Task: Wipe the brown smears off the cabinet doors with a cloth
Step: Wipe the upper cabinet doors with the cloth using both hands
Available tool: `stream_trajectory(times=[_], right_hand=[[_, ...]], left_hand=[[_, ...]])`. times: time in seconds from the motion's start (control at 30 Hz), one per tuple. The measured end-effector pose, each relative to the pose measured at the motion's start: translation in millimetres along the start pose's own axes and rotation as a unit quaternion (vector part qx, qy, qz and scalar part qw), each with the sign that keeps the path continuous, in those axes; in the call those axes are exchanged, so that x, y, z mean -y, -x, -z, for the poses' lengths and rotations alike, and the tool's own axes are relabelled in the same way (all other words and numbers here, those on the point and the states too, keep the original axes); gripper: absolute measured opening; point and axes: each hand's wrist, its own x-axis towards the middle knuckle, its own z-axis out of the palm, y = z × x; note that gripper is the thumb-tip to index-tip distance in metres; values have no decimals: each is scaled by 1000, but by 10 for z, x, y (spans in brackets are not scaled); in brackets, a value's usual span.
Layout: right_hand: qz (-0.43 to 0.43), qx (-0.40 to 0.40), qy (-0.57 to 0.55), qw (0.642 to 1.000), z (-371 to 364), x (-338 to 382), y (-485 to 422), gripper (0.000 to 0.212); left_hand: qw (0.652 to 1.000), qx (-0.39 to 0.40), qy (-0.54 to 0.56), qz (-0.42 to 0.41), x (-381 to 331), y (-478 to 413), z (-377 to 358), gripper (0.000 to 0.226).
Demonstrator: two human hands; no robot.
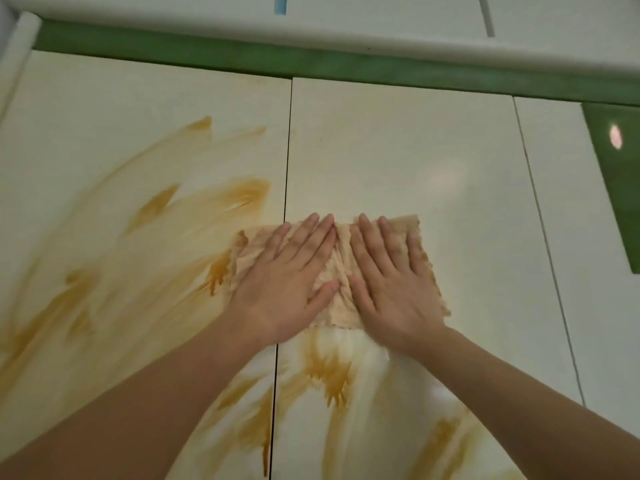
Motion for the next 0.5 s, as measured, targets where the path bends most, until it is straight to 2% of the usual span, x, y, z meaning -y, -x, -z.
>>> stream_trajectory(times=[0.37,0.5], right_hand=[[50,39,8,998,-176,355,1415,66],[72,46,4,996,-174,326,1533,67]], left_hand=[[997,47,54,-16,-890,1263,-323,72],[996,58,55,-31,-930,1371,-327,72]])
